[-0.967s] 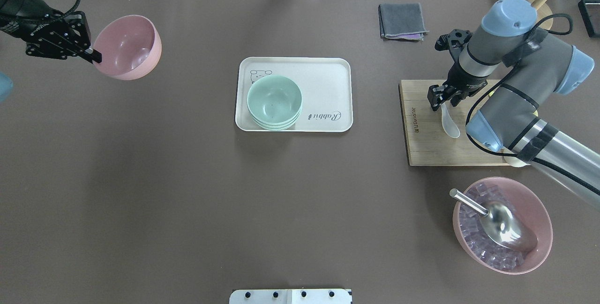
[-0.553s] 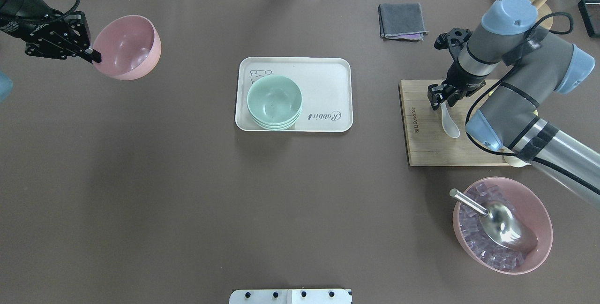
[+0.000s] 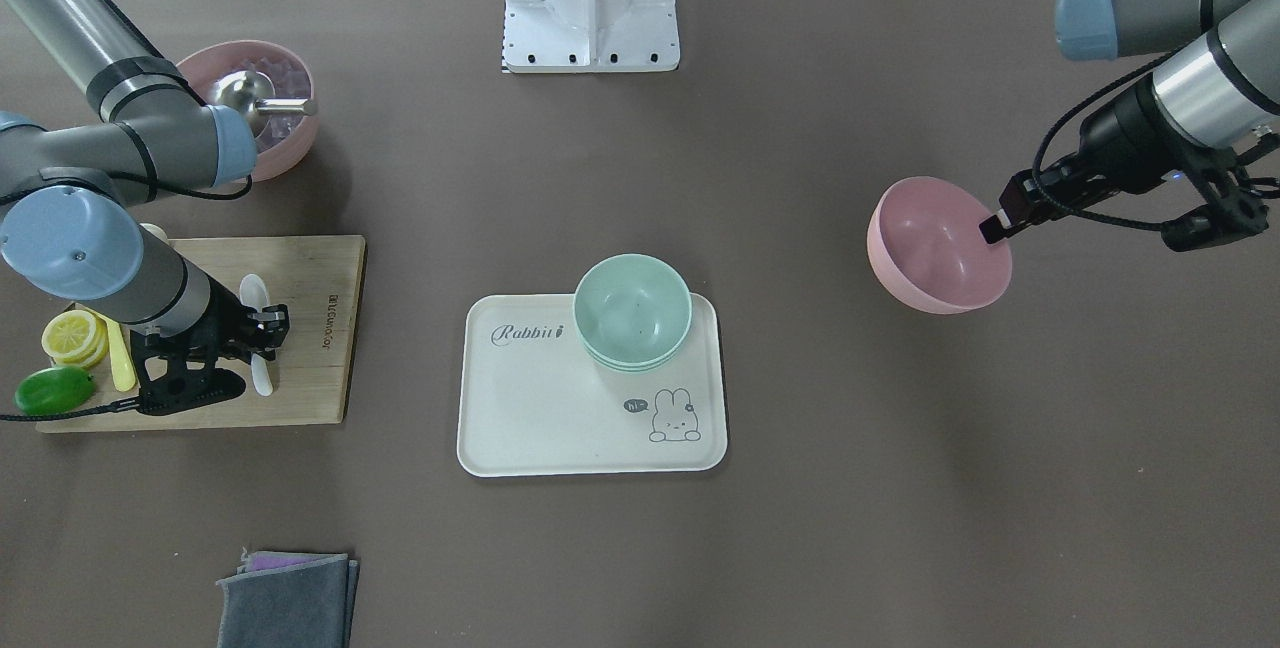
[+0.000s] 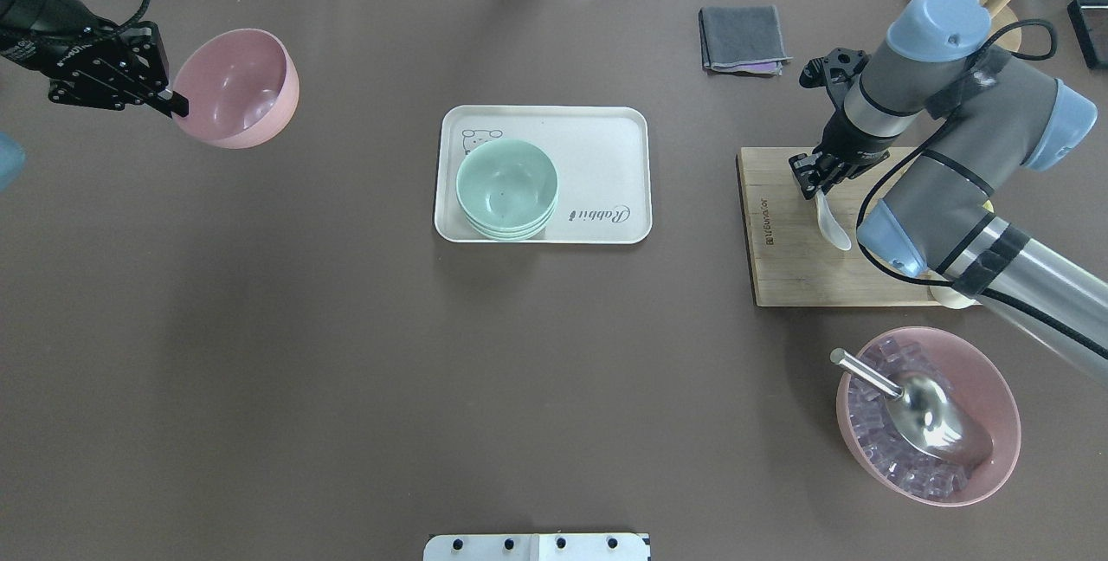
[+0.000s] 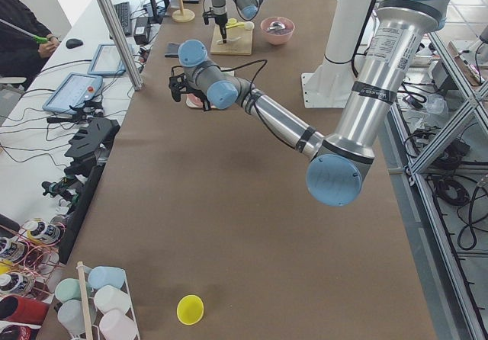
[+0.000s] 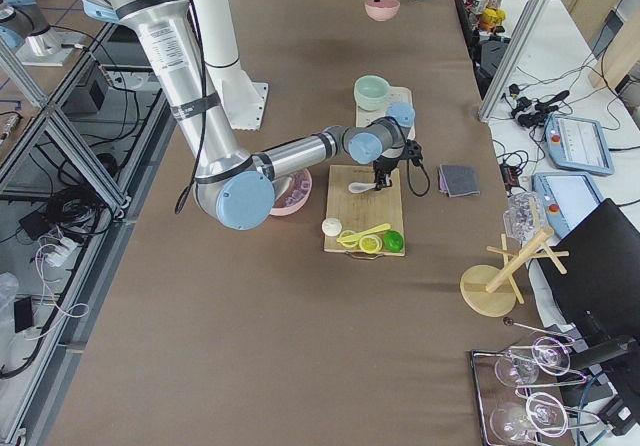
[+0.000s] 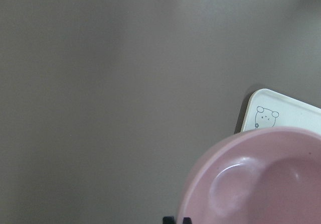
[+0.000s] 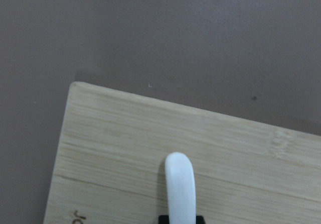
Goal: Stack pink bowl on green and place spoon
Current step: 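Set the pink bowl on the green bowls while the right gripper lifts the spoon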
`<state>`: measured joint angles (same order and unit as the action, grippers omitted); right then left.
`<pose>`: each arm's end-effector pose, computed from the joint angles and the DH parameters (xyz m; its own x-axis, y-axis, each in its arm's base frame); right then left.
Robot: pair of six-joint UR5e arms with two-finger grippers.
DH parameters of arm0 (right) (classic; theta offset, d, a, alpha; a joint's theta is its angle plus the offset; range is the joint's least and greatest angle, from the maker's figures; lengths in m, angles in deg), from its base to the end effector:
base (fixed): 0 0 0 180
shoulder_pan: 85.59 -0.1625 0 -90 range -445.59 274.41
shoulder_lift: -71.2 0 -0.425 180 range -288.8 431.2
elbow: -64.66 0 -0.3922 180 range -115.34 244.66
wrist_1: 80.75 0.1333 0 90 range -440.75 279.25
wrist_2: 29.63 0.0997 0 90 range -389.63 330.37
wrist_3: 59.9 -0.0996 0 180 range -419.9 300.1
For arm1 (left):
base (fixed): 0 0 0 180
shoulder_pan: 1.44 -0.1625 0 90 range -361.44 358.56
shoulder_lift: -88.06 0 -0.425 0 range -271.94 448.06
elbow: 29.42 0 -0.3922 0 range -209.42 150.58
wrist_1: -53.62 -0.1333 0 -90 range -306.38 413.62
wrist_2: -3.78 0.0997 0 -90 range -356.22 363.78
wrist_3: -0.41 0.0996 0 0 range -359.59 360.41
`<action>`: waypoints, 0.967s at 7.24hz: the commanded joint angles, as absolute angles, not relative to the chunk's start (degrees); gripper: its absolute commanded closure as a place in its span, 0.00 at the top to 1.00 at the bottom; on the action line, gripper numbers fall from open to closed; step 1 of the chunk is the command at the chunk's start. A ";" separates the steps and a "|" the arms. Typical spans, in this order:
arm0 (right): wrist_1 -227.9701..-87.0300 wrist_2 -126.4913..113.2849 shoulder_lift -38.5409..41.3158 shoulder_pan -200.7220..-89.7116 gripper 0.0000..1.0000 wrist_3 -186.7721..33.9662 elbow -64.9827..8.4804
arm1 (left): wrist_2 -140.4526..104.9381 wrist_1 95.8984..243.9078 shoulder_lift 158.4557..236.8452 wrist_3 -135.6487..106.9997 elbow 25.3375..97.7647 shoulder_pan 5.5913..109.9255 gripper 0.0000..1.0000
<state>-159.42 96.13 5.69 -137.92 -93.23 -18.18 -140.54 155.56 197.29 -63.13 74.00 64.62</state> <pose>-0.3542 -0.5816 0.4555 0.6882 -0.2181 0.6920 0.1892 0.9747 0.1190 0.1883 -0.5532 0.3236 0.3931 -0.2450 -0.8862 0.1413 0.9685 -0.2051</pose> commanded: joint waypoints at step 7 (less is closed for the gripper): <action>-159.33 98.43 10.28 -146.93 0.00 -100.58 -23.06 | -128.15 161.62 213.29 -75.53 63.59 46.03 0.00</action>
